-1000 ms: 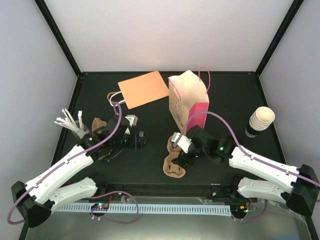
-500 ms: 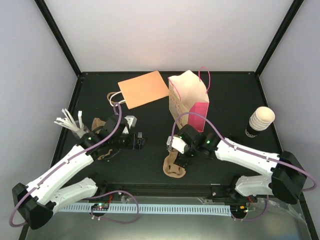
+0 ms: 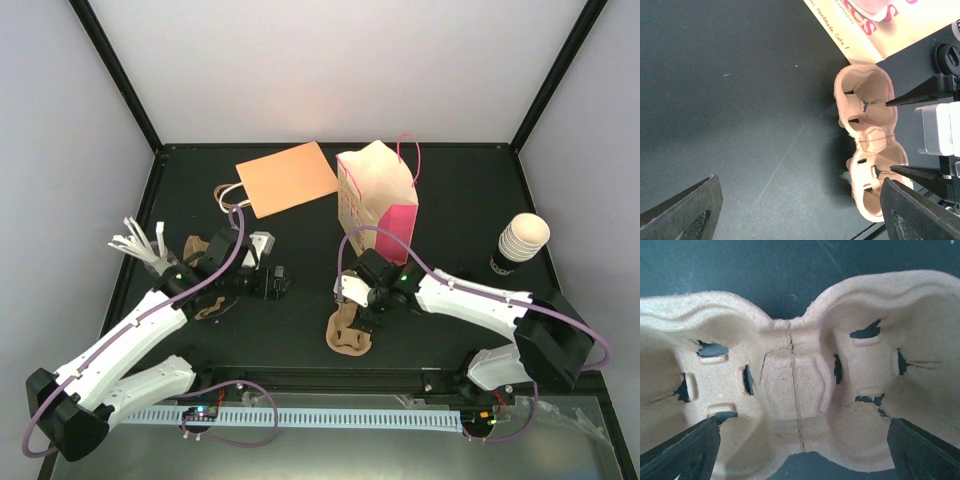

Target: Pack the takeout coffee

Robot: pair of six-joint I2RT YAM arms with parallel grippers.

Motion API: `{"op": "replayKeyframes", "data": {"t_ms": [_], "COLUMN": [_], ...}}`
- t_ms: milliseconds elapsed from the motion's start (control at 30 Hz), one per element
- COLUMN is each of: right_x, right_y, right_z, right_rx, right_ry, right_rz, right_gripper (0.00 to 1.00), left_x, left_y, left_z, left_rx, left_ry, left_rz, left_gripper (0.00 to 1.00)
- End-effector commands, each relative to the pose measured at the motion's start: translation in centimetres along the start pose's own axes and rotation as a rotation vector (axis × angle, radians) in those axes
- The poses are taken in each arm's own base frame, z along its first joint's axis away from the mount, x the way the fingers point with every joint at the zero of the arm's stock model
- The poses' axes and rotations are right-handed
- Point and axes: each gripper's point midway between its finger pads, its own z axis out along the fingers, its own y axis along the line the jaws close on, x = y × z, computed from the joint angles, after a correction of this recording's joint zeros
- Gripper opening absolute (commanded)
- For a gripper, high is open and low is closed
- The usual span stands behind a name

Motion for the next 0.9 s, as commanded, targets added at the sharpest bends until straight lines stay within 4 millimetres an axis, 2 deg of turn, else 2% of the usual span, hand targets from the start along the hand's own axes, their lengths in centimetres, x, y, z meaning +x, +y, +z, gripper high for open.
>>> {"op": "replayKeyframes", "data": {"t_ms": [0,300,400,567,867], "right_x": [-0.4,-1.0,-1.8,-2.5,-1.3], "right_y": [-0.9,-1.1,-0.5,-0.8,-0.2], "right_z": [0.0,0.8,0.9,1.7,3.1], "right_rx": [0.029,0.02,-0.024,-0.025,-0.076], "right_ry": [0.014,0.033,0.005,0.007,0.08], "right_rz": [-0.037,-0.068,-0.074,-0.067,-0.074], "right_gripper": [0.94,0.94,0.91,0.86,0.74], "left_x": [-1.5,-1.4,-1.3,-1.3,-1.3], "left_y": [-0.7,-0.1,0.0,0.2,0.3], "left_z": [-1.0,-0.5,-0.4,-0.3,-0.5], "left_rx": [0.024,0.022,0.026,0.025,0.028], "left_ry": [-0.042,-0.033,-0.028,-0.027,-0.029], "left_rz": [0.046,0.047,0.045,0.042,0.038], "left_gripper": [0.89,0.89,0.89,0.89,0.89]}}
